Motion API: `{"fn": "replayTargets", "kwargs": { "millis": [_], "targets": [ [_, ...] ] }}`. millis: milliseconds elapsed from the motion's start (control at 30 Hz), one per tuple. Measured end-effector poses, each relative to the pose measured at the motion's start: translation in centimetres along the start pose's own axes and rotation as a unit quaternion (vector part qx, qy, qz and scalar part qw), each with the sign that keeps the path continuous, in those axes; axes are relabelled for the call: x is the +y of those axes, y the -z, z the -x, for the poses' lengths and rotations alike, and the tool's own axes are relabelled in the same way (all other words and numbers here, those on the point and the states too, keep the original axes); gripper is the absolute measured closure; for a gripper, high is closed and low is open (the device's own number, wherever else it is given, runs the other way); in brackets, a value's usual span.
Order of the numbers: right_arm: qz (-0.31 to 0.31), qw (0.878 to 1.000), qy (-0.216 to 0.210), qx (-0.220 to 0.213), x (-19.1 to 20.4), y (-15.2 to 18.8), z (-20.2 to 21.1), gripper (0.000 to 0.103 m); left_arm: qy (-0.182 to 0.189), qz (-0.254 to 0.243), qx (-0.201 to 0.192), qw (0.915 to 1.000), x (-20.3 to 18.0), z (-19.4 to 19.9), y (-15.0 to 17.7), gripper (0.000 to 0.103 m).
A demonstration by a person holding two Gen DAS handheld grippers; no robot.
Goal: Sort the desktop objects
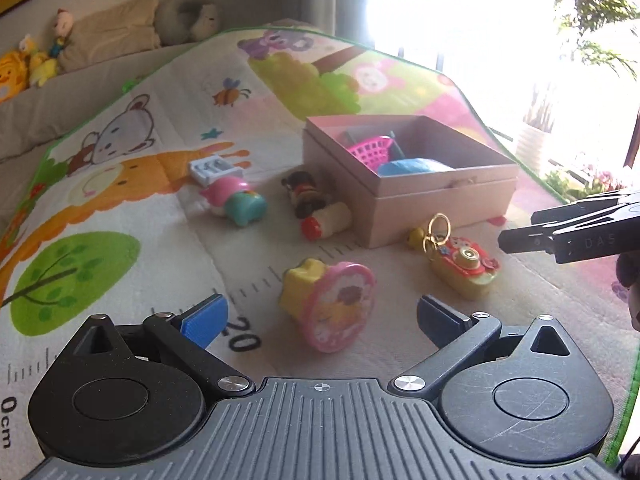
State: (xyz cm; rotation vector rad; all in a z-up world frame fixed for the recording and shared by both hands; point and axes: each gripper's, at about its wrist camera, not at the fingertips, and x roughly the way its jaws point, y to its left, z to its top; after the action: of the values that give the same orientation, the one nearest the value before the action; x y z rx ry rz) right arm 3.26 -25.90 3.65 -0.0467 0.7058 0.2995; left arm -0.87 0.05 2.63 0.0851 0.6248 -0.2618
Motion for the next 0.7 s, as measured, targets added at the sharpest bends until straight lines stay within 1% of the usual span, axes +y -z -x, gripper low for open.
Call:
{"fn": "replayTargets", "kwargs": {
  "millis": [67, 100, 133, 233, 267, 333, 400, 433, 467, 500, 567, 600, 667, 700],
  "targets": [
    [-0.003, 1.0, -0.007, 0.004, 0.3, 0.6, -0.1, 0.032, -0.036, -0.013, 0.008, 0.9992, -0.9, -0.9, -0.2, 0.0],
    [0.0, 1.0, -0.005, 0.003, 0.5, 1.0, -0.1, 0.029, -0.052, -0.015, 0.013, 0.9985, -1.2, -1.3, -0.3, 0.0],
    [0.006, 1.0, 0.001, -0.001, 0.8, 1.3, -0.1, 0.028, -0.059, -0.014, 0.016, 0.998, -1.3, -1.4, -0.4, 0.0],
    [0.04, 0.999, 0.026, -0.024, 2.1, 2.3, 0.1, 0.026, -0.056, -0.018, 0.012, 0.9982, -1.7, -0.6, -0.4, 0.0],
    [0.051, 0.998, 0.027, -0.03, 2.5, 2.4, 0.2, 0.026, -0.056, -0.024, 0.008, 0.9981, -1.8, -0.1, -0.4, 0.0],
    [0.08, 0.996, 0.006, -0.039, 3.8, 2.3, 0.8, 0.026, -0.065, -0.027, -0.001, 0.9975, -1.4, 0.7, -0.5, 0.0],
    [0.108, 0.993, -0.029, -0.041, 5.3, 2.0, 1.6, 0.026, -0.091, 0.0, -0.013, 0.9958, 0.4, 1.7, -1.2, 0.0],
    [0.129, 0.989, -0.054, -0.038, 6.6, 1.6, 1.8, 0.026, -0.098, 0.016, -0.018, 0.9949, 1.4, 2.2, -1.6, 0.0],
    [0.147, 0.986, -0.072, -0.036, 7.7, 1.4, 2.0, 0.023, -0.102, 0.037, -0.023, 0.9939, 2.6, 2.8, -2.1, 0.0],
    [0.167, 0.981, -0.088, -0.037, 9.2, 1.2, 2.0, 0.017, -0.102, 0.057, -0.031, 0.9926, 3.8, 3.4, -2.5, 0.0],
    [0.203, 0.973, -0.102, -0.04, 11.8, 0.8, 1.4, 0.013, -0.106, 0.086, -0.047, 0.9896, 5.3, 4.5, -3.0, 0.0],
    [0.221, 0.968, -0.108, -0.039, 13.1, 0.6, 0.8, 0.013, -0.109, 0.096, -0.057, 0.9878, 5.9, 5.1, -3.2, 0.0],
    [0.243, 0.964, -0.106, -0.035, 15.0, 0.3, -0.9, 0.013, -0.114, 0.109, -0.07, 0.9849, 6.9, 5.8, -3.1, 0.0],
    [0.249, 0.963, -0.103, -0.026, 15.7, 0.2, -2.0, 0.013, -0.117, 0.115, -0.073, 0.9837, 7.4, 6.0, -2.9, 0.0]
  ]
}}
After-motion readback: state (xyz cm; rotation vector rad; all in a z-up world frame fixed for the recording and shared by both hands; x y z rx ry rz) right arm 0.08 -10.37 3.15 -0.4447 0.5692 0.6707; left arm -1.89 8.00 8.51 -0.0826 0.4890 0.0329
